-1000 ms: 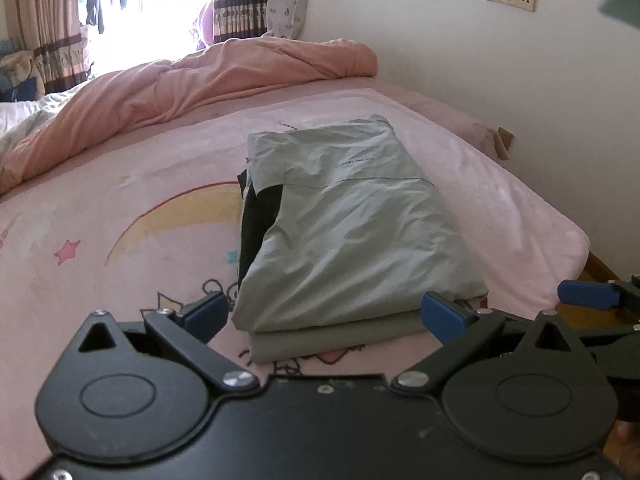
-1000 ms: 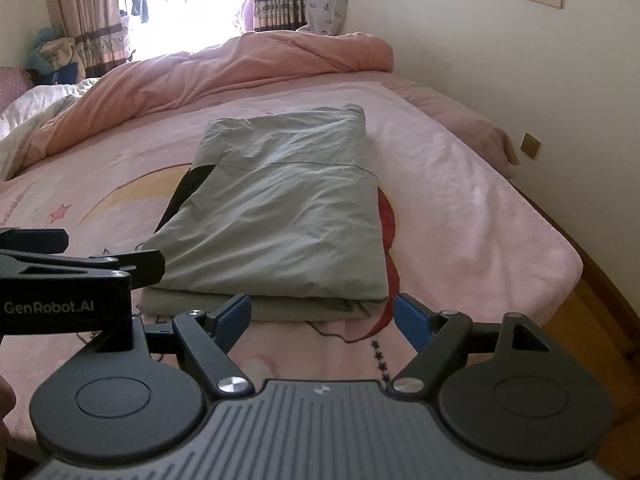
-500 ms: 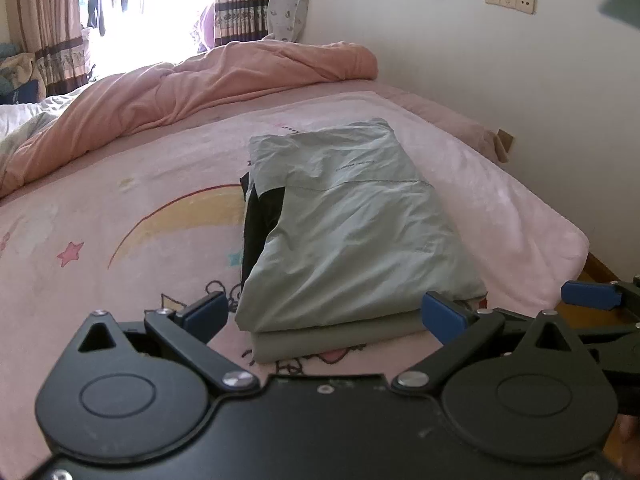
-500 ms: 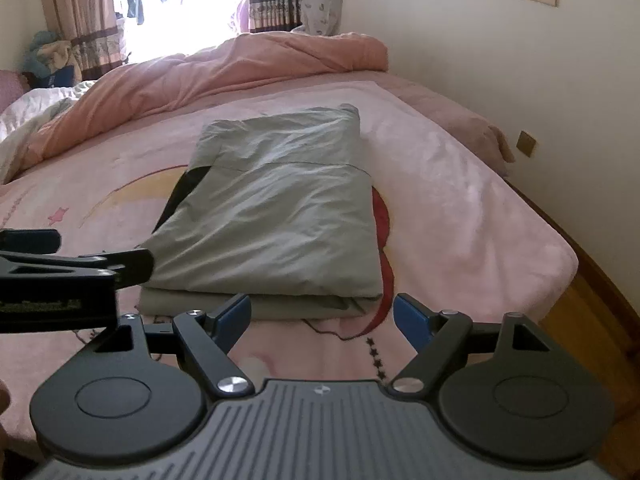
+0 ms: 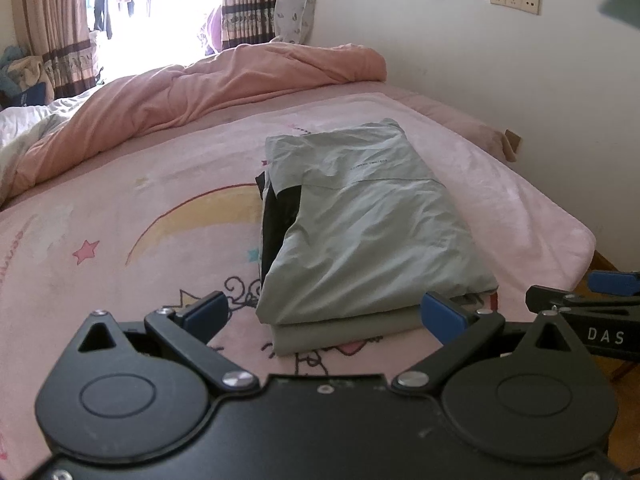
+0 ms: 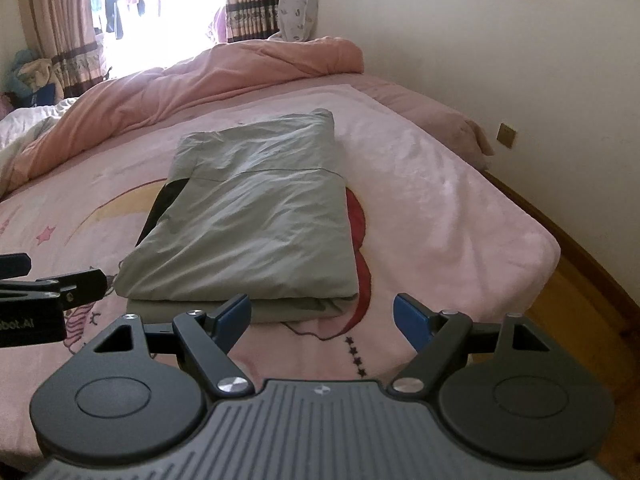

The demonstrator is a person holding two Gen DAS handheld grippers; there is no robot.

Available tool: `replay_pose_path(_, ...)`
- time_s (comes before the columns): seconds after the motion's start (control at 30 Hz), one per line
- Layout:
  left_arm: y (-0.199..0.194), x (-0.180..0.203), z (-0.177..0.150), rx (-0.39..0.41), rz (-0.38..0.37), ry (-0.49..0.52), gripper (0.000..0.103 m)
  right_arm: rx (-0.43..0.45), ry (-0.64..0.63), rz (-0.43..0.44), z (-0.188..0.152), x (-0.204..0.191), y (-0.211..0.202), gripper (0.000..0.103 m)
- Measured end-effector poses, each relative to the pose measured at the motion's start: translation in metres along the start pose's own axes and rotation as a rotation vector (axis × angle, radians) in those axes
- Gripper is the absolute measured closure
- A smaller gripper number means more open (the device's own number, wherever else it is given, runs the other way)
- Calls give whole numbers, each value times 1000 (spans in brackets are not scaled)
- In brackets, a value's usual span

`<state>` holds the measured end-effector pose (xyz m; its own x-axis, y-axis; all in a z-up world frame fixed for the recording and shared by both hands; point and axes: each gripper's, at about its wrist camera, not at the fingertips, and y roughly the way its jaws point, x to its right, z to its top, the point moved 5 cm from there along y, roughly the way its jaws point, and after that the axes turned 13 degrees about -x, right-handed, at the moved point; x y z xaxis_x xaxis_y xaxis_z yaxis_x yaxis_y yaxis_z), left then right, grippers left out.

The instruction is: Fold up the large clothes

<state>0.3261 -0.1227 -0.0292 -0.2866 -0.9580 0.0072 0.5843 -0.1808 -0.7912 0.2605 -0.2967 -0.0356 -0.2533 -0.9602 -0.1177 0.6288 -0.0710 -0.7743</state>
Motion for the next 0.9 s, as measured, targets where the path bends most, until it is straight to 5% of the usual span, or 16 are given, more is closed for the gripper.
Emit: replay_pose_path(0.9,6,0,-3,-11,9,-6,0,14,-12,38,-4,-11,-4,8)
